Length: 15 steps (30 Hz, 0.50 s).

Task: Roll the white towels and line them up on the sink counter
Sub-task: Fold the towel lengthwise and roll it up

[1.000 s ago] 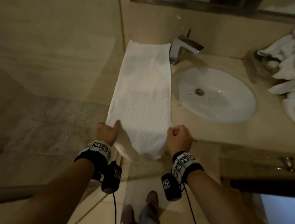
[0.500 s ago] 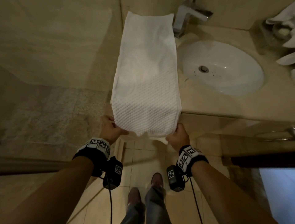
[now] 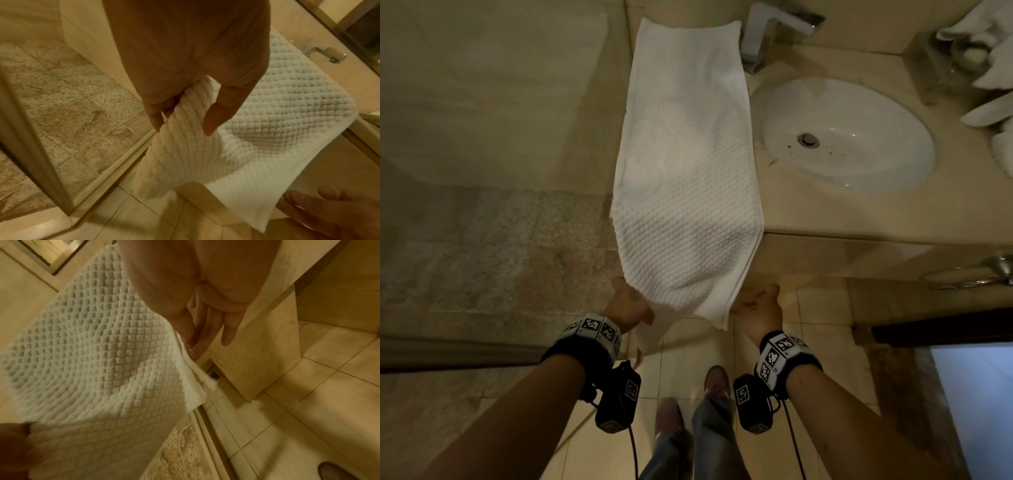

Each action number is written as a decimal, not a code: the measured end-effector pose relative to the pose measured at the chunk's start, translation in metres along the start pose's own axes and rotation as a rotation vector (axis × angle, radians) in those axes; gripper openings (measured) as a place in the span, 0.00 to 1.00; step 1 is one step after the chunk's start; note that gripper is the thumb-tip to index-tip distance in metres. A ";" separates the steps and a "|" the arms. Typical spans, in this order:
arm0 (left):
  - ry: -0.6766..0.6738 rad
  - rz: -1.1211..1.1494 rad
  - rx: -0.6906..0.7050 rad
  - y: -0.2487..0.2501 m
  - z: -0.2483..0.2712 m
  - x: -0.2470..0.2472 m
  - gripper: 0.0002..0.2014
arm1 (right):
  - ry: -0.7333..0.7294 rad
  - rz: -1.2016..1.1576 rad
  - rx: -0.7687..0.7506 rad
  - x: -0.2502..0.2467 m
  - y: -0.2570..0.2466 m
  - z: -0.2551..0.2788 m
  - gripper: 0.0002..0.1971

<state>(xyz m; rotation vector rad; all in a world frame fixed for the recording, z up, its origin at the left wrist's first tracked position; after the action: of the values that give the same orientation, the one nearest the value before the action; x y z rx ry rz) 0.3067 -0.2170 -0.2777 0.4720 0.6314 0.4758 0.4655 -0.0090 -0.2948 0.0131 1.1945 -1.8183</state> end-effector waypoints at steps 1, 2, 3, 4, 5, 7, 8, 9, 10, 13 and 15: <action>0.000 0.013 -0.008 -0.001 0.000 0.000 0.42 | 0.010 -0.008 -0.009 0.000 0.000 0.001 0.16; 0.001 0.022 -0.009 -0.001 0.001 0.001 0.42 | 0.012 -0.010 -0.026 0.001 0.001 0.000 0.14; -0.006 0.039 -0.017 -0.001 0.001 0.002 0.43 | 0.012 -0.011 -0.049 0.002 0.000 0.000 0.11; -0.012 0.051 -0.017 -0.001 0.002 0.003 0.43 | 0.007 -0.015 -0.071 0.002 -0.001 0.000 0.09; -0.018 0.060 -0.018 0.000 0.003 0.004 0.43 | -0.007 -0.031 -0.088 0.003 -0.004 0.000 0.09; -0.027 0.078 -0.015 0.003 0.008 0.005 0.43 | -0.075 -0.106 -0.090 0.007 -0.009 -0.001 0.17; -0.032 0.094 -0.012 0.004 0.009 0.005 0.44 | -0.108 -0.137 -0.083 0.009 -0.012 -0.002 0.22; -0.038 0.120 -0.007 0.005 0.010 0.005 0.45 | -0.121 -0.158 -0.081 0.010 -0.015 -0.004 0.27; -0.047 0.143 0.000 0.006 0.011 0.005 0.46 | -0.121 -0.165 -0.082 0.011 -0.018 -0.008 0.30; -0.074 0.194 0.007 0.007 0.015 0.003 0.33 | -0.079 -0.133 -0.102 0.010 -0.022 -0.019 0.34; -0.113 0.199 -0.024 0.004 0.018 0.002 0.30 | -0.089 -0.083 -0.103 0.009 -0.022 -0.024 0.32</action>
<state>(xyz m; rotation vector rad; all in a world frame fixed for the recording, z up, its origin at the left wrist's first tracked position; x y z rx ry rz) 0.3188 -0.2174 -0.2634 0.5381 0.4713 0.6394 0.4342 0.0040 -0.2954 -0.1764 1.2399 -1.8078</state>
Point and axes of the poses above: each hand's wrist, its own z-axis away from the middle knuckle, its own x-axis out of the palm, y = z × x, the point moved 4 cm from there along -z, towards the middle knuckle, and after that the axes turned 3 degrees about -z, right-handed, at the moved point
